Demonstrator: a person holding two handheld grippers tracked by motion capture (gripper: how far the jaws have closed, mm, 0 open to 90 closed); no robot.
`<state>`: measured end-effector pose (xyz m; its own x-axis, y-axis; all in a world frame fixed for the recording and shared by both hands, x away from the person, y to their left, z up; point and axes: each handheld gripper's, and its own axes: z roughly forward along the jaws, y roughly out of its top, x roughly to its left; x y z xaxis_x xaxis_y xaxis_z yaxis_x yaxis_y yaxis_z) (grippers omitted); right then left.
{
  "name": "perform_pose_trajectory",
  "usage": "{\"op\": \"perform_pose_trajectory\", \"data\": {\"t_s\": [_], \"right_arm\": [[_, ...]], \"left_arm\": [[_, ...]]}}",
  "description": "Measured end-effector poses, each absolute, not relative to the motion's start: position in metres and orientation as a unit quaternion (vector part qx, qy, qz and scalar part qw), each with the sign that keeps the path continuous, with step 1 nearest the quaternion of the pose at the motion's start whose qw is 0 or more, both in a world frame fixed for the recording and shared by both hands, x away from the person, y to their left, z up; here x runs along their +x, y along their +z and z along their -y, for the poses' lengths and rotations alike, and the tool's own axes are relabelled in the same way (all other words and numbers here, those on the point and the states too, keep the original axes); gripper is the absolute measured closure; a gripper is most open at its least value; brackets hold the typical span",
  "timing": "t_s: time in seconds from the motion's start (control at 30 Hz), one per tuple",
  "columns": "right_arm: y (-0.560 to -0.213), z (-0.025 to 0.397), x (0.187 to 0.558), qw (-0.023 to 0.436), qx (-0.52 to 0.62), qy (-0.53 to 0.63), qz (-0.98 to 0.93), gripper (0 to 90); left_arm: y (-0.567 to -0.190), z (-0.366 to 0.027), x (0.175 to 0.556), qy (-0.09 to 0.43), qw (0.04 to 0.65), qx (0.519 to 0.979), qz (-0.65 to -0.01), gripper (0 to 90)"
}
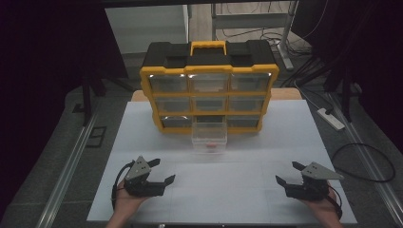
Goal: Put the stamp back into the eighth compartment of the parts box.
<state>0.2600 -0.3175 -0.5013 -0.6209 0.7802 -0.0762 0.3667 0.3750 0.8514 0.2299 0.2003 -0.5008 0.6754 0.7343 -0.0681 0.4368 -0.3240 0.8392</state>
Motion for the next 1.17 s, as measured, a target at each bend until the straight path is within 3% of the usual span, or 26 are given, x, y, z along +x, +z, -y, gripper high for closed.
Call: {"op": "perform_pose_trajectory", "data": {"t_s": [1.17], "right_arm": [[-0.503,0.318,0.262,0.242,0.356,0.427,-0.795,18.4]], "left_arm": [[-0.513,-0.203,0.228,0.176,0.435,0.804,-0.365,17.9]]}}
